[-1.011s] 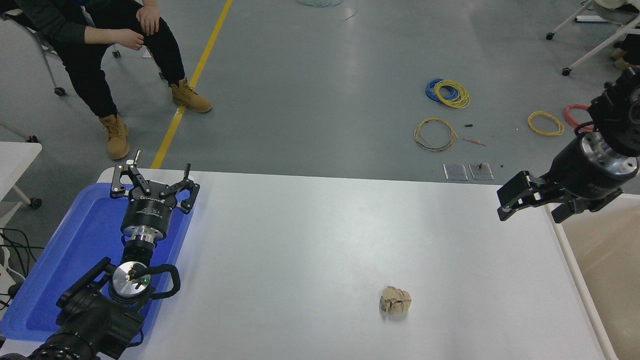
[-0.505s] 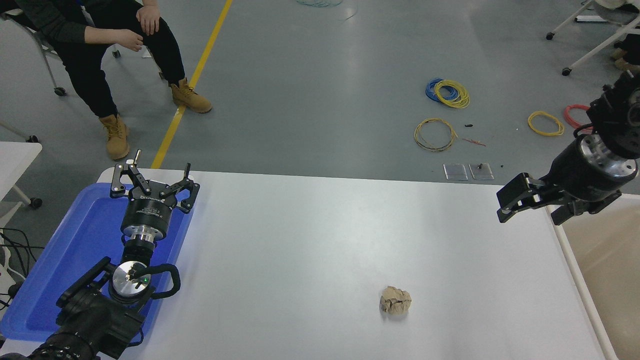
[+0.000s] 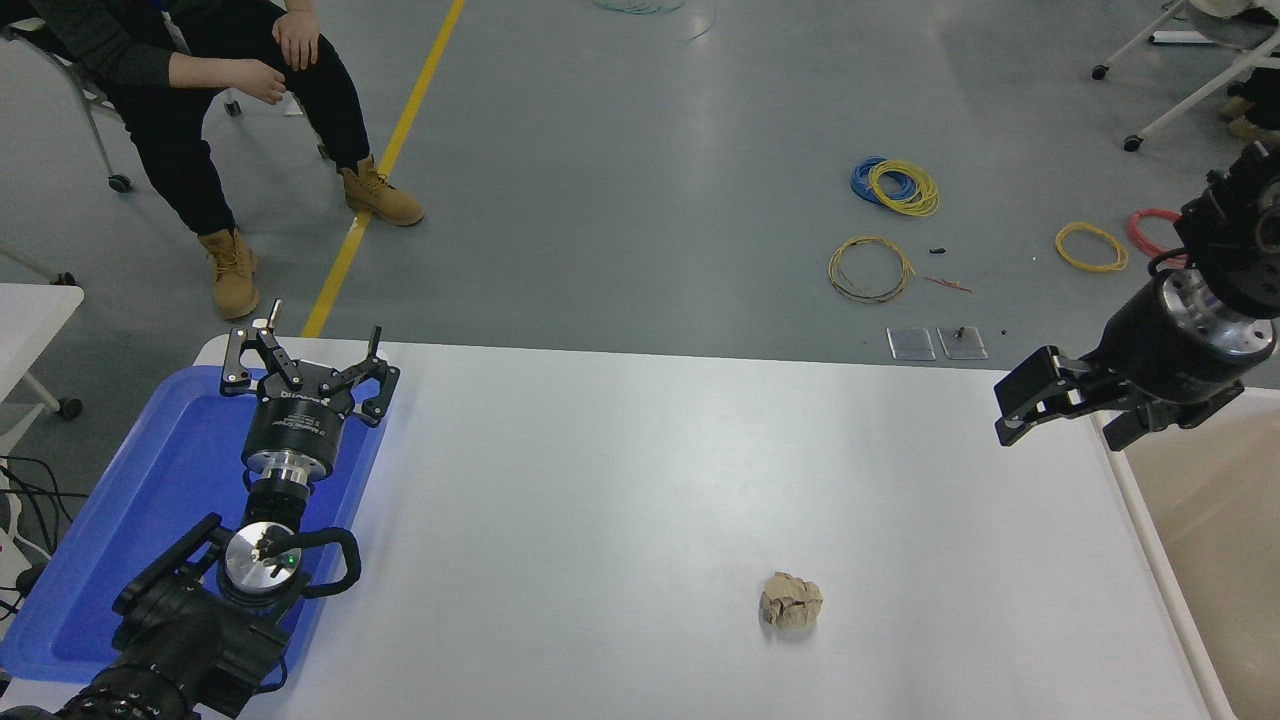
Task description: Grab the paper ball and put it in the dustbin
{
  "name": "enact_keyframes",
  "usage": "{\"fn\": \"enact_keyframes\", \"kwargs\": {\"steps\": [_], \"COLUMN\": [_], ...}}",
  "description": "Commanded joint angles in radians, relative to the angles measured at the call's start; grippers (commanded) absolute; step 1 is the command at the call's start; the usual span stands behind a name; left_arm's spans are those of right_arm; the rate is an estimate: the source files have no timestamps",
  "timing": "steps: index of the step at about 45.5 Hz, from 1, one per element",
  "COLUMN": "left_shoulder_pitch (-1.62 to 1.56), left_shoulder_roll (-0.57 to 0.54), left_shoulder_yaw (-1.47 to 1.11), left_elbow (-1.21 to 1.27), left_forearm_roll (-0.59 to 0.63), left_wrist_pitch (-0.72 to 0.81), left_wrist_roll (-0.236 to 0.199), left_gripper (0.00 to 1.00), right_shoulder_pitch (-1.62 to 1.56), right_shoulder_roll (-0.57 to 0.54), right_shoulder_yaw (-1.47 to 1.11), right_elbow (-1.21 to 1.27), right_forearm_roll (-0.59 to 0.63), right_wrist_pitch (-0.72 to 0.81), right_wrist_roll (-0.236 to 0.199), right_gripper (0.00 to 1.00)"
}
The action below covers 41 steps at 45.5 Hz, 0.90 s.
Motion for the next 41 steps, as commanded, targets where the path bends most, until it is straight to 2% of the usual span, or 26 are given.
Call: {"fn": "enact_keyframes", "kwargs": {"steps": [1,41], "left_shoulder_pitch": [0.0,0.0], "left_shoulder_roll": [0.0,0.0], "left_shoulder_yaw": [0.0,0.0], "left_elbow": [0.0,0.0], "left_forearm_roll": [0.0,0.0], "left_wrist_pitch": [0.0,0.0], "left_wrist_roll": [0.0,0.0], "left_gripper": [1.0,1.0], "right_shoulder_pitch": [-0.004,-0.053], "right_shoulder_roll": [0.001,0.01], "right_shoulder_yaw": [0.001,0.005], "right_elbow": [-0.007,-0.055], "right_forearm_roll": [0.0,0.038], "right_wrist_pitch": [0.0,0.0], "right_wrist_roll": [0.0,0.002], "right_gripper": [1.0,1.0]}}
